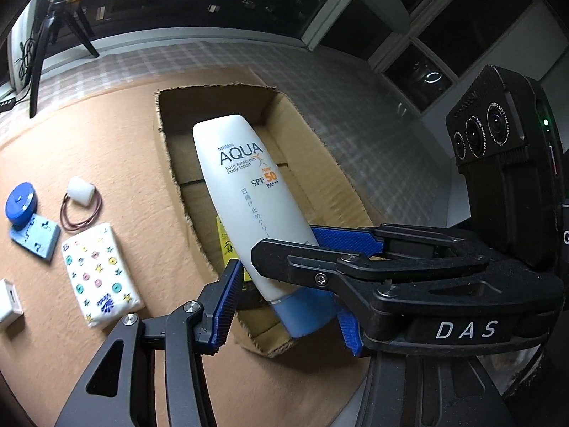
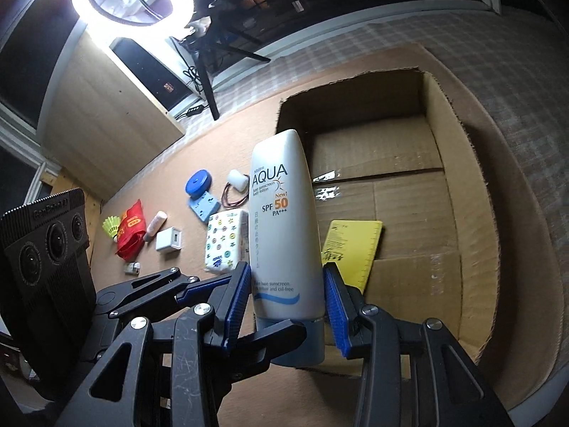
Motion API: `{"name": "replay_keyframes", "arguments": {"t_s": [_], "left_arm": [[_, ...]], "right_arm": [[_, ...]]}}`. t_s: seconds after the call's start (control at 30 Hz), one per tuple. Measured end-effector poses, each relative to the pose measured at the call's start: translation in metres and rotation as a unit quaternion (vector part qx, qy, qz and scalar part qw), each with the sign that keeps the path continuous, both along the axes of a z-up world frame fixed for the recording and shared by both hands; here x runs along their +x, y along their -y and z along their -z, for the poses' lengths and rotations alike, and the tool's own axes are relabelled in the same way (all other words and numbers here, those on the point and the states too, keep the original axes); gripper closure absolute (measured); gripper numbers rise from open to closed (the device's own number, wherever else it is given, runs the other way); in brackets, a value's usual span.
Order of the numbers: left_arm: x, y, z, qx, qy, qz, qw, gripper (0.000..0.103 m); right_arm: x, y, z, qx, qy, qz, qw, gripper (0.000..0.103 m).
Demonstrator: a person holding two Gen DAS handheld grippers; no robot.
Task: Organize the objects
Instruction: 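Carry the sunscreen tube with the right tool and release it into the box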
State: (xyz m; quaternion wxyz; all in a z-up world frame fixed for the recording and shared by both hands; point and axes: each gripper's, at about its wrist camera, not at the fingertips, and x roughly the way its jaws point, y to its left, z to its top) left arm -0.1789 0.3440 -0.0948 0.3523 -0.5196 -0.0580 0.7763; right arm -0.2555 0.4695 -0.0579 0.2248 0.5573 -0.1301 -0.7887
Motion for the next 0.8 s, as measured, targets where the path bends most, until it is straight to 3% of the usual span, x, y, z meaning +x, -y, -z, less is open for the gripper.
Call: {"name": "replay_keyframes", "arguments": {"t_s": [0.2, 0.27, 0.3, 0.8], "left_arm": [[-0.006, -0.005, 0.002, -0.004, 0.002, 0.005, 1.0000, 0.050], [-0.008, -0.004, 0.002, -0.008, 0.003, 0.001, 1.0000, 0.032], [-0.007, -0.003, 0.000, -0.009, 0.000, -0.001, 1.0000, 0.028], [-0.007, 0.049, -0.004, -0.025, -0.015, -0.046, 0.9985, 0.026]], "right_arm": [[-0.002, -0.004, 0.002, 0.004, -0.003, 0.005, 1.000, 0.063], [-0.002, -0.004, 0.001, 0.026, -0.012, 0.017, 0.999, 0.046], [-0.003, -0.005, 0.001, 0.040, -0.015, 0.026, 0.999, 0.035], [-0.002, 0.025, -0.006, 0.038, -0.035, 0.024, 0.998, 0.034]]}}
